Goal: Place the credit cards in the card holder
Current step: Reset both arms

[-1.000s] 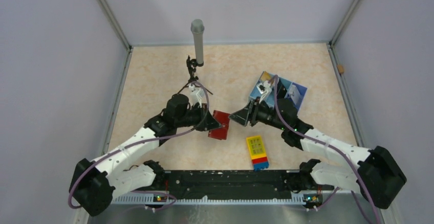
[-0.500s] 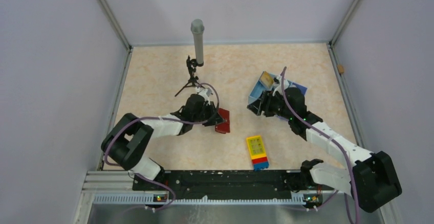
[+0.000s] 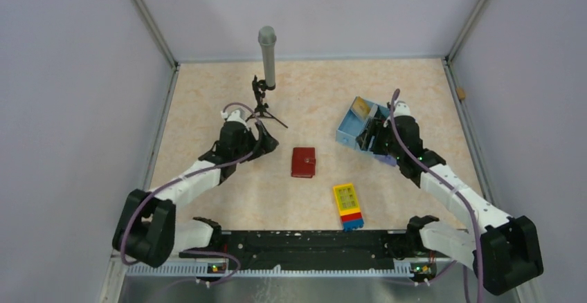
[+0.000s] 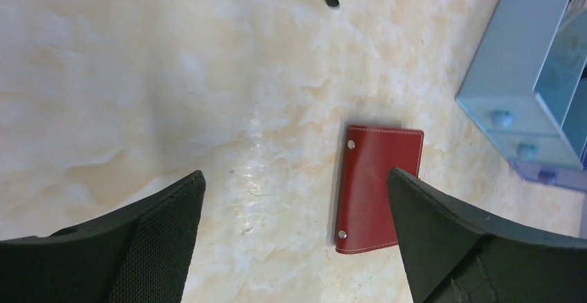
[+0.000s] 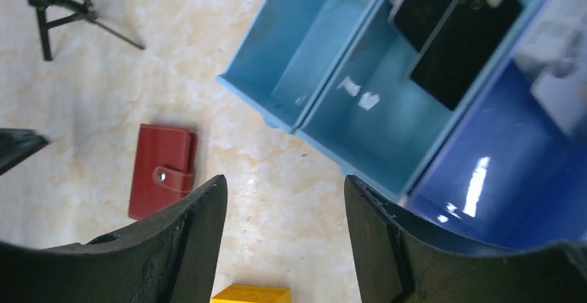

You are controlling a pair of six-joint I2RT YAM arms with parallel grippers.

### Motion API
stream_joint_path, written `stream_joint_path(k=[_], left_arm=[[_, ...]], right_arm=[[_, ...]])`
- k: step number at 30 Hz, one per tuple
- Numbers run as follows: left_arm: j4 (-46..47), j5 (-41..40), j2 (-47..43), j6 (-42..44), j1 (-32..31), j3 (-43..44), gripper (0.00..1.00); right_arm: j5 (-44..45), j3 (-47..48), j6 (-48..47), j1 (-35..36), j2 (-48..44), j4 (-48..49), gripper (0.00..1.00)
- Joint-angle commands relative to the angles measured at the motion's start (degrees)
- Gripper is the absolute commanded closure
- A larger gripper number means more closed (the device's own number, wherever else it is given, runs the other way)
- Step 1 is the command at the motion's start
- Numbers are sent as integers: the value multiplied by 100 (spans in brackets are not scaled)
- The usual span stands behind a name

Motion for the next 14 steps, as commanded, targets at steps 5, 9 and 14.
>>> stream_joint_path(k=[5,9,14], left_arm=[[-3075,-1104,-1734,429,1070,1064,1],[-3487,-1126,-2185,731,1438,1247,1],[-3739,-1194,-2423,1012,1496,1367,1]], right_arm=[[1892,182,-676,-49,-1406,-401,34],[2174,122,-807,-48,-1785,-453,23],[2244,30,-781,-53,-1975,-418,22]])
